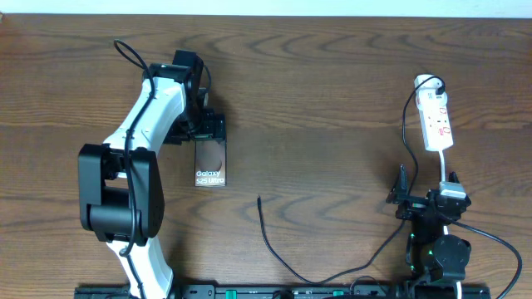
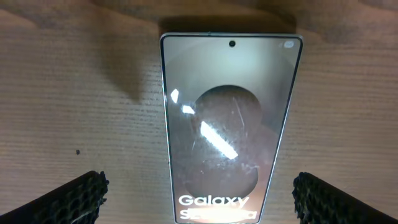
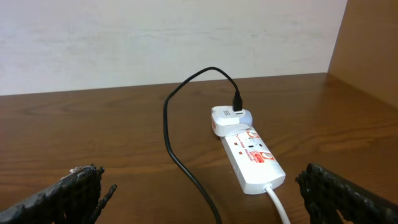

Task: Plug charger to phone and switch on socket
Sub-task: 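Move the left gripper forward over the silver phone, then lower the left gripper down onto the phone's top edge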

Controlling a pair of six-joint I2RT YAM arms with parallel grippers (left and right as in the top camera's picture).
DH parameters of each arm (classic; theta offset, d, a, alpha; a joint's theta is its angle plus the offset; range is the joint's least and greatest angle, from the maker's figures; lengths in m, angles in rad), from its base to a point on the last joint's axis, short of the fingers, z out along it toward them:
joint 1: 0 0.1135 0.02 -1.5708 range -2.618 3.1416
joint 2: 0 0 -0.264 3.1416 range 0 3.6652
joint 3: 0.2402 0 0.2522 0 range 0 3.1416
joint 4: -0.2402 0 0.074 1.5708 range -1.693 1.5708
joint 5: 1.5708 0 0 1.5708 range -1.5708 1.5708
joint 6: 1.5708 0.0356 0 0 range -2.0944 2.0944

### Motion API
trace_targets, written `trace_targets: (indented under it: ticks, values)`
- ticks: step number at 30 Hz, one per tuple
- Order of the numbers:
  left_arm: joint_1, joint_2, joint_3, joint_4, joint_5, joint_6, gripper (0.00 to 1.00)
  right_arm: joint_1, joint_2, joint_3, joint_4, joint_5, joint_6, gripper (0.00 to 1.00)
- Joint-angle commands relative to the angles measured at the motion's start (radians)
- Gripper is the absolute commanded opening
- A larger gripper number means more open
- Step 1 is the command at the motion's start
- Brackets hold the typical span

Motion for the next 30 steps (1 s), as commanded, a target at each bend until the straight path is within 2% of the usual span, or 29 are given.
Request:
trace_targets:
  ticks: [1, 11, 18, 24, 30]
  values:
    - [-0.014, 0.002, -0.009, 0.004, -0.021, -0.010, 0.98, 0.006, -0.006, -0.001, -0.003, 0.011, 0.013, 0.99]
    - [-0.124, -0.024, -0.088, 0.105, -0.174, -0.085, 0.98, 0.006, -0.006, -0.001, -0.003, 0.011, 0.013, 0.99]
    - [-0.131, -0.076, -0.150, 0.157, -0.216, -0.100, 0.98, 0.006, -0.006, -0.001, -0.003, 0.011, 0.013, 0.99]
    - [-0.122, -0.134, -0.209, 0.202, -0.204, -0.119, 0.98, 0.006, -0.006, -0.001, -0.003, 0.011, 0.013, 0.99]
    - [-0.122, -0.148, -0.226, 0.220, -0.085, -0.147, 0.98, 0.006, -0.006, -0.001, -0.003, 0.011, 0.013, 0.99]
